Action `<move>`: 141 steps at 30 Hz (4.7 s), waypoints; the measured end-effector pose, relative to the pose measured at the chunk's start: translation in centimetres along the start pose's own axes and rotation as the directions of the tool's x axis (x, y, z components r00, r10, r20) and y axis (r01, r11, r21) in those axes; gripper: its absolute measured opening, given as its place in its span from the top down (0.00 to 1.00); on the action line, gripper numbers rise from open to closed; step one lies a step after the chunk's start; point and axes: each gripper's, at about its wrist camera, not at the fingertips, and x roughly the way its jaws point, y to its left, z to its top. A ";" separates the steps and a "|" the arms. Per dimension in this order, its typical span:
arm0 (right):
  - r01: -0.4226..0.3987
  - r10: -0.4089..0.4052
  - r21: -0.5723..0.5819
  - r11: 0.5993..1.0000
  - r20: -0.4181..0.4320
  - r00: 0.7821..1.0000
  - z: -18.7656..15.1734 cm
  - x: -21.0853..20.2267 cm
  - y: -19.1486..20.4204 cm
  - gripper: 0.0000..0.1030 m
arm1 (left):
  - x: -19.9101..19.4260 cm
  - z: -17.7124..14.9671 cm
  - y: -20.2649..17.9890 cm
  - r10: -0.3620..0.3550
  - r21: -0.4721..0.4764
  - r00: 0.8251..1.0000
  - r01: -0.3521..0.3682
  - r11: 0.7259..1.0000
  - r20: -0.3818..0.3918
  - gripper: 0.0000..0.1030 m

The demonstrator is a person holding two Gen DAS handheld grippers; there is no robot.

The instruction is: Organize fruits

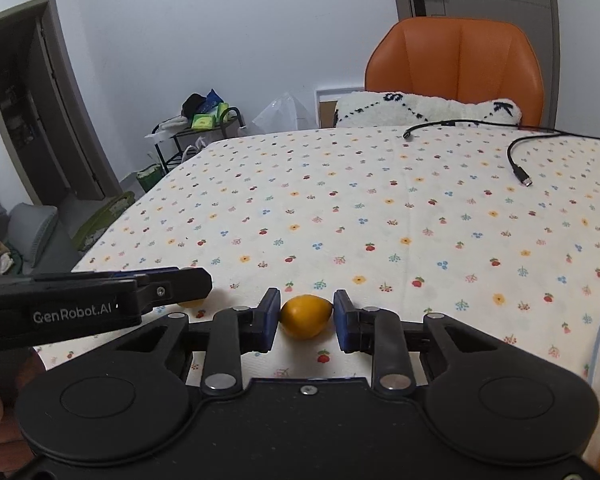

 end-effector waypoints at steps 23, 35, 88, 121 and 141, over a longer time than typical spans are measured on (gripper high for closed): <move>0.082 -0.089 0.060 0.995 0.116 0.989 -0.5 -9.7 -2.6 0.74 | -4.2 -0.5 -7.2 -0.126 0.081 0.991 0.122 0.989 0.045 0.77; 0.122 -0.140 0.113 0.986 0.166 0.976 -1.7 -13.9 -5.4 0.74 | -5.3 -1.4 -11.7 -0.180 0.141 0.983 0.173 0.975 0.037 0.77; 0.230 -0.289 0.262 0.937 0.215 0.933 -5.2 -20.2 -14.1 0.73 | -3.9 -3.5 -19.0 -0.223 0.192 0.974 0.226 0.955 -0.035 0.73; 0.181 -0.237 0.263 0.948 0.198 0.951 -6.5 -20.2 -9.2 0.34 | -9.0 -2.8 -12.6 -0.042 0.147 0.997 0.033 0.989 0.059 0.12; 0.146 -0.204 0.248 0.958 0.224 0.953 -7.1 -21.9 -5.4 0.00 | -13.6 -3.5 -10.1 0.047 0.134 0.998 -0.053 0.990 0.047 0.06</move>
